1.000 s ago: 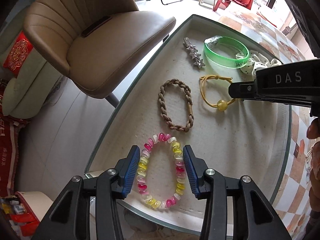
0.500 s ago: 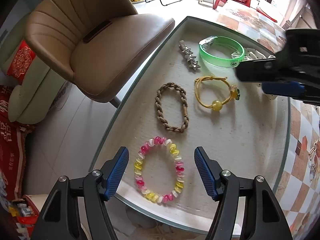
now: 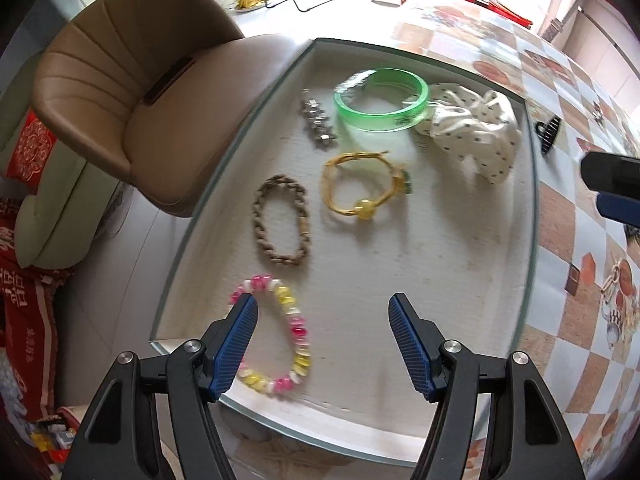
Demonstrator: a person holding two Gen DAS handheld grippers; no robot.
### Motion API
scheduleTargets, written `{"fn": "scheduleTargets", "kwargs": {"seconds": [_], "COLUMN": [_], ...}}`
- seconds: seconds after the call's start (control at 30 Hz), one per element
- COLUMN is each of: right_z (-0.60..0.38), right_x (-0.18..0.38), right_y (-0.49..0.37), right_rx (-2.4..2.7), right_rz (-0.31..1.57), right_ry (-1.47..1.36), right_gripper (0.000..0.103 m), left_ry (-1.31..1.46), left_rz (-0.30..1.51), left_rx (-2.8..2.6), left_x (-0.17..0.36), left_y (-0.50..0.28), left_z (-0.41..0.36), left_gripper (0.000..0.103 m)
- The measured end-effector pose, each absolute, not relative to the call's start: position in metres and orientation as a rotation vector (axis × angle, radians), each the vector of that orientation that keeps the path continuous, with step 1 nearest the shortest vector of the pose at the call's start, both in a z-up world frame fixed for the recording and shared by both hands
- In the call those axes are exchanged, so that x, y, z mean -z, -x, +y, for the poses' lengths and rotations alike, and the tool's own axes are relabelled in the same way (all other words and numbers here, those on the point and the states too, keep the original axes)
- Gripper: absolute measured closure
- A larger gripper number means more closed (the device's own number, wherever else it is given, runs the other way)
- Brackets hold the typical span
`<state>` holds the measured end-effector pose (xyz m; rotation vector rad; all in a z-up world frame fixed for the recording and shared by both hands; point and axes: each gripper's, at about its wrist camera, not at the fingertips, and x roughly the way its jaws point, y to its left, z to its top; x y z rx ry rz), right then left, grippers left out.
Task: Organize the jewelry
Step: 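Move both open tools back over the jewelry on the tablecloth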
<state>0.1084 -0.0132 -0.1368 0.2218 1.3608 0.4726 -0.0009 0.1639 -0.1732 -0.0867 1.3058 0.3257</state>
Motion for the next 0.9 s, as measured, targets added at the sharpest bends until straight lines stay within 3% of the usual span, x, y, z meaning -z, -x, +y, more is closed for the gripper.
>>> {"fn": "scheduleTargets", "kwargs": {"seconds": [0.17, 0.27, 0.6, 0.7, 0.9], "right_z": [-0.051, -0.071, -0.147, -0.166, -0.202], "right_x": [0.134, 0.135, 0.134, 0.136, 0.14], "right_y": [-0.102, -0.097, -0.087, -0.086, -0.081], "right_rx": [-0.409, -0.374, -0.248, -0.216, -0.148], "right_rz": [1.354, 1.349, 1.329, 1.322, 1.317], "right_ry": [-0.258, -0.28, -0.372, -0.4, -0.447], "right_gripper": [0.037, 0.034, 0.031, 0.023, 0.015], "left_ry": [0.057, 0.026, -0.082, -0.094, -0.092], "left_rz": [1.307, 1.3, 1.248, 1.235, 1.238], "left_rx": [-0.29, -0.271, -0.159, -0.117, -0.06], "left_x": [0.168, 0.164, 0.138, 0.134, 0.137], "left_y": [-0.006, -0.009, -0.025, -0.033, -0.048], "left_z": [0.144, 0.13, 0.074, 0.054, 0.025], "left_gripper": [0.032, 0.0, 0.0, 0.0, 0.0]}}
